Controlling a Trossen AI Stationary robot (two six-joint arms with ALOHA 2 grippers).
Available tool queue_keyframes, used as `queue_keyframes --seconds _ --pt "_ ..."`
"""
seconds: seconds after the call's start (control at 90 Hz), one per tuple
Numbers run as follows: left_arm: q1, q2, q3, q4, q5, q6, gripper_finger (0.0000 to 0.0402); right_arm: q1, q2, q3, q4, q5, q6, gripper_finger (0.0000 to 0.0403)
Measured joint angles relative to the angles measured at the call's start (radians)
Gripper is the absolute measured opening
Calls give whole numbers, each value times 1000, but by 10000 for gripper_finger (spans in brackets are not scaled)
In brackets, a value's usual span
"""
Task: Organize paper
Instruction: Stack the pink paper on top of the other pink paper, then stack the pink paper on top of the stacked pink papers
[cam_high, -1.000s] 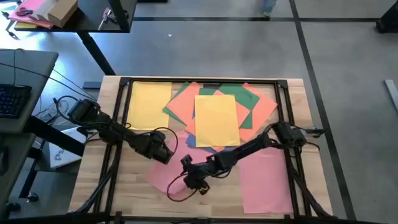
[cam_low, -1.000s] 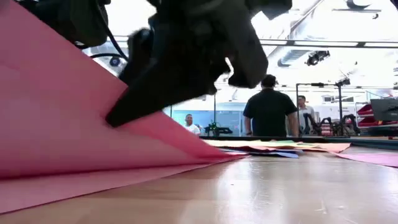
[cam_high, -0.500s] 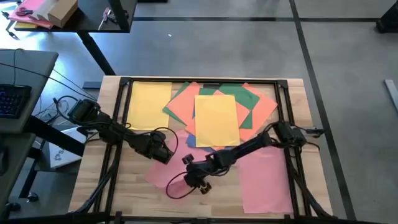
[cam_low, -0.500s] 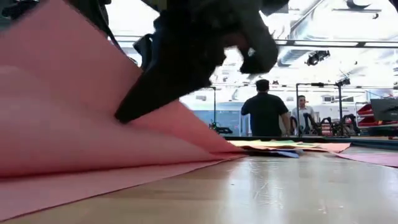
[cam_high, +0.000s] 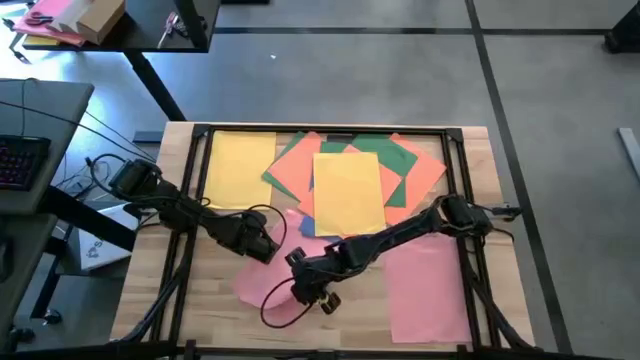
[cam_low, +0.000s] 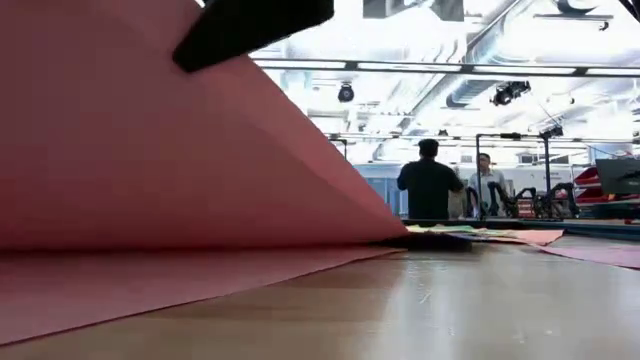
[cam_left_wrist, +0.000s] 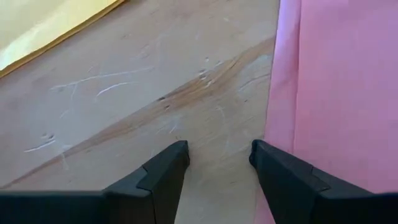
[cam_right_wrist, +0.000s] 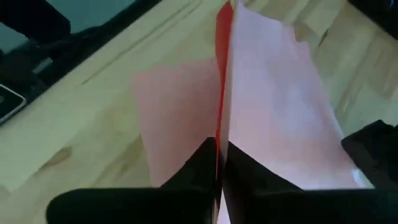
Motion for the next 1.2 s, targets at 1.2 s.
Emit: queue_keyframes --seconds 1.2 --pt "-3 -523 325 -308 -565 338 179 46 -148 448 -781 518 866 0"
